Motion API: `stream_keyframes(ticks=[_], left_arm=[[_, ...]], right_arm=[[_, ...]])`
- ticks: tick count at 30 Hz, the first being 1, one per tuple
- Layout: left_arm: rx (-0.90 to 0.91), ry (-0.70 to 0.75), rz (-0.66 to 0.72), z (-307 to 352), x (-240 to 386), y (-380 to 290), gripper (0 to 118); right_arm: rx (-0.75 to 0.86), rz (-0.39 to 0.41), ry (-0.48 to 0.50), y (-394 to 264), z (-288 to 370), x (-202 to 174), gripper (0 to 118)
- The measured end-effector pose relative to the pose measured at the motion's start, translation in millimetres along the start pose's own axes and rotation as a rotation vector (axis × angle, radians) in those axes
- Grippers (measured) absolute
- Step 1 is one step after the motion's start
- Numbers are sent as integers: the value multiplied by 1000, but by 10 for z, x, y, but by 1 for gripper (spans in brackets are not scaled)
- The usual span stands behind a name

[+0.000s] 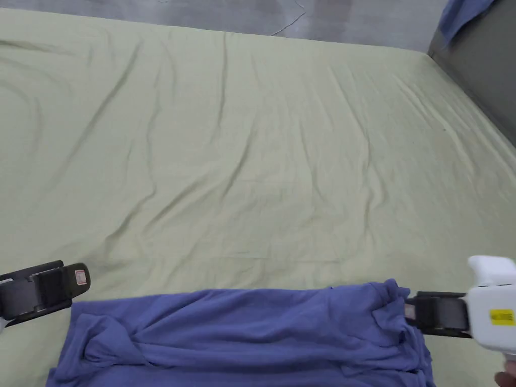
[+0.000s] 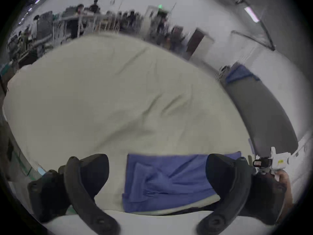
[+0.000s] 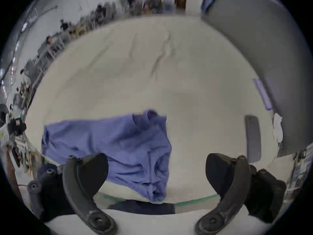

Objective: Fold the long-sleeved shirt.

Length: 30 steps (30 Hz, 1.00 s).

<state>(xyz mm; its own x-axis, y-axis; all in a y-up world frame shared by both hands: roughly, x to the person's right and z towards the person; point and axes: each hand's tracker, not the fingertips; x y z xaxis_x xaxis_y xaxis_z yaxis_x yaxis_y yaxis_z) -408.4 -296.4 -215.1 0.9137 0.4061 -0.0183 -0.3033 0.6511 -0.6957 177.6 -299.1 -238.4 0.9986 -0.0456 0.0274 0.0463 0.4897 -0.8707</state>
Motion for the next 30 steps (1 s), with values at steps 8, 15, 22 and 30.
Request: stream_keyframes(ticks=[8,15,22,30], left_arm=[[-269,-126,-54,-44,157,-230,0],[-307,-357,300,-479,-784,-213,104],[-426,-354,233,-1122,-1071,-463,118],[-479,-693,381,-1768,-616,-646,118]], right_arm=[[92,-261,284,-270,220,-339,0],[49,-208,557,-338,-72,-453,0],[17,-181,742,-376,-248,-708,0],[-42,-223,765,-349,-541,-868,0]])
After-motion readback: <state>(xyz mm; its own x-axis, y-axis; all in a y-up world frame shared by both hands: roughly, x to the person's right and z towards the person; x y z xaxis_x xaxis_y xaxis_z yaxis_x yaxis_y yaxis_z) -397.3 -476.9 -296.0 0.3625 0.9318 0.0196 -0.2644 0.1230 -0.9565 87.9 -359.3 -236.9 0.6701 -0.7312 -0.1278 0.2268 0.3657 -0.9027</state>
